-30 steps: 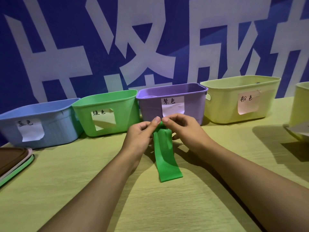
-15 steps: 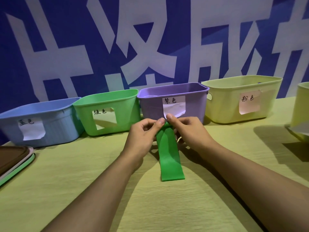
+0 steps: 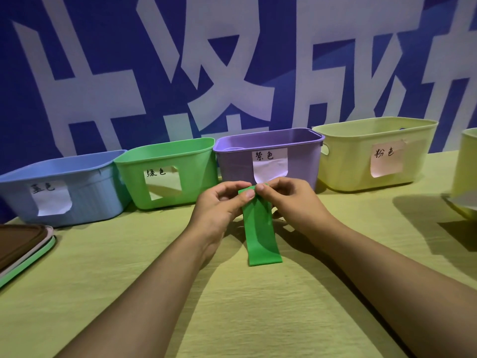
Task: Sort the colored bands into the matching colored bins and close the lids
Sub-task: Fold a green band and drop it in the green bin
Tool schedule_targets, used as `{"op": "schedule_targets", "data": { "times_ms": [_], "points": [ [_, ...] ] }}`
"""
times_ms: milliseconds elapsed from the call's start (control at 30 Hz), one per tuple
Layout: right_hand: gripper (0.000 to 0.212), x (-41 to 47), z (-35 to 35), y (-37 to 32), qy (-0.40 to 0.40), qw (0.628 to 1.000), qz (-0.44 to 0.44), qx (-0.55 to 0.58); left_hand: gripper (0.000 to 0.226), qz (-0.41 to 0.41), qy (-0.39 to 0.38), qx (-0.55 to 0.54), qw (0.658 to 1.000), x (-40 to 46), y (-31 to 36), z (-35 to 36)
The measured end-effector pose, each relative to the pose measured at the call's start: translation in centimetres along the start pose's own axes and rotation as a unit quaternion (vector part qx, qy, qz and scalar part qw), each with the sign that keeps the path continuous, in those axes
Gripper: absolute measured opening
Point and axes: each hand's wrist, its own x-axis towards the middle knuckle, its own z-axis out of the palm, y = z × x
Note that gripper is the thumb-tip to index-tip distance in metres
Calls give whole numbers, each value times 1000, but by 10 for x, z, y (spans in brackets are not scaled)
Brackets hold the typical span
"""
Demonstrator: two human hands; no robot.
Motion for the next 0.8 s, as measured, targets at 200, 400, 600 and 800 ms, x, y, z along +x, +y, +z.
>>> {"op": "schedule_targets", "data": {
  "times_ms": [200,400,600,800],
  "points": [
    [21,-3,-1,-4,-10,999,17,50,22,-6,-3,-8,1000,-1,1,0],
    [54,-6,-2,-8,-27,995,89,36,27,12,-5,29,1000,-1,0,2],
    [49,-3,-3,-3,-23,997,64,-20,27,17,2,47,999,-3,1,3],
    [42,-2,-2,-2,-28,998,52,-21,32,34,-12,40,999,-2,2,2]
  ]
}}
